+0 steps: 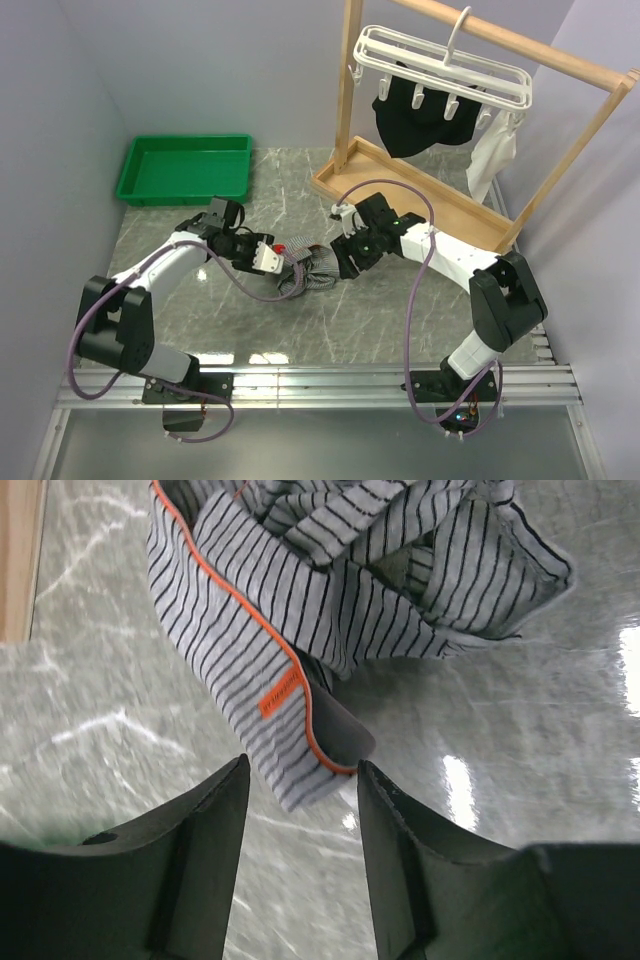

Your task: Clip the underwear to the hanger

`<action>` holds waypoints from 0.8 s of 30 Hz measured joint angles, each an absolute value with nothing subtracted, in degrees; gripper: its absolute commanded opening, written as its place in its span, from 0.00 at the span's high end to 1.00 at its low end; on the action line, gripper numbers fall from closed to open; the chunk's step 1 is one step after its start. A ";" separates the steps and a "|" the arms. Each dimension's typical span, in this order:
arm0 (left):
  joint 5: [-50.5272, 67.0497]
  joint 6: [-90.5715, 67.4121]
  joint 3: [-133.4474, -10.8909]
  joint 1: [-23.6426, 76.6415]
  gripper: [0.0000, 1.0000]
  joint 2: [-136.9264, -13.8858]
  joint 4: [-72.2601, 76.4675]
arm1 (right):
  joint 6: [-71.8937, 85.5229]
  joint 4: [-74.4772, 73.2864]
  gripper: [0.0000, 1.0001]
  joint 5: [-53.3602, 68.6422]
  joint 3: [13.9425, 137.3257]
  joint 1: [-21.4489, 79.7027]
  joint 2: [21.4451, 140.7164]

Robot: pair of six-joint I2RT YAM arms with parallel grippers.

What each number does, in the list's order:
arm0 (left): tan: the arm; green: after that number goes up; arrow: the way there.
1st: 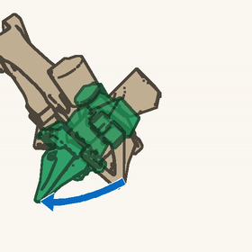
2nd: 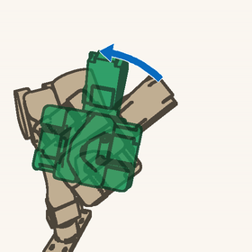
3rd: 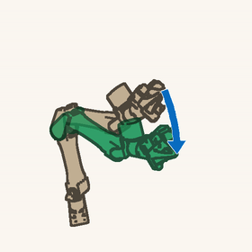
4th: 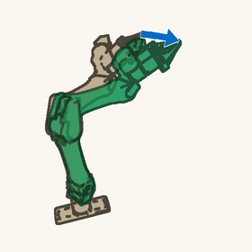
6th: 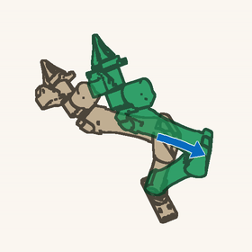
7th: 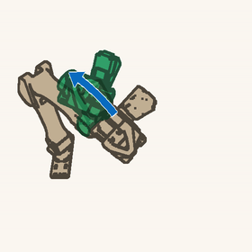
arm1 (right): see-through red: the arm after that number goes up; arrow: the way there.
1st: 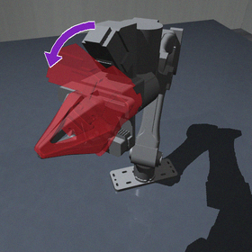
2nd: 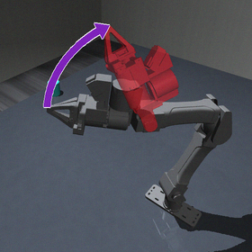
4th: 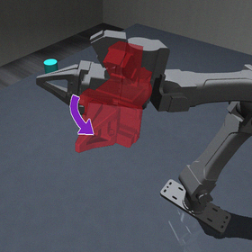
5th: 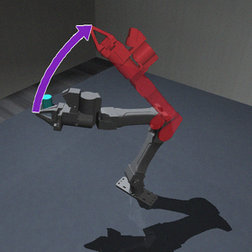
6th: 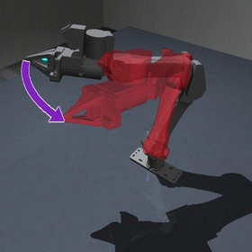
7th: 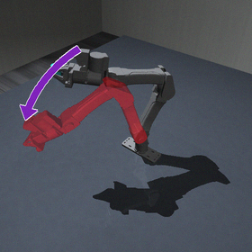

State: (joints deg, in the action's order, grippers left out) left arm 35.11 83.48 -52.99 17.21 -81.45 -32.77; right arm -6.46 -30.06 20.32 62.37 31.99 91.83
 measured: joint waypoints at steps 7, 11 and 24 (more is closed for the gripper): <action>33.15 87.74 -54.06 18.55 0.72 -86.41 -33.85 | -6.52 -30.09 0.33 19.92 62.65 31.99 91.85; 32.29 88.38 -55.46 18.59 0.95 -87.85 -35.46 | -6.68 -30.13 0.33 19.70 62.72 31.59 91.85; 37.28 70.91 -76.27 18.59 1.00 -81.69 -39.72 | -6.66 -29.54 0.31 19.31 62.72 28.27 87.48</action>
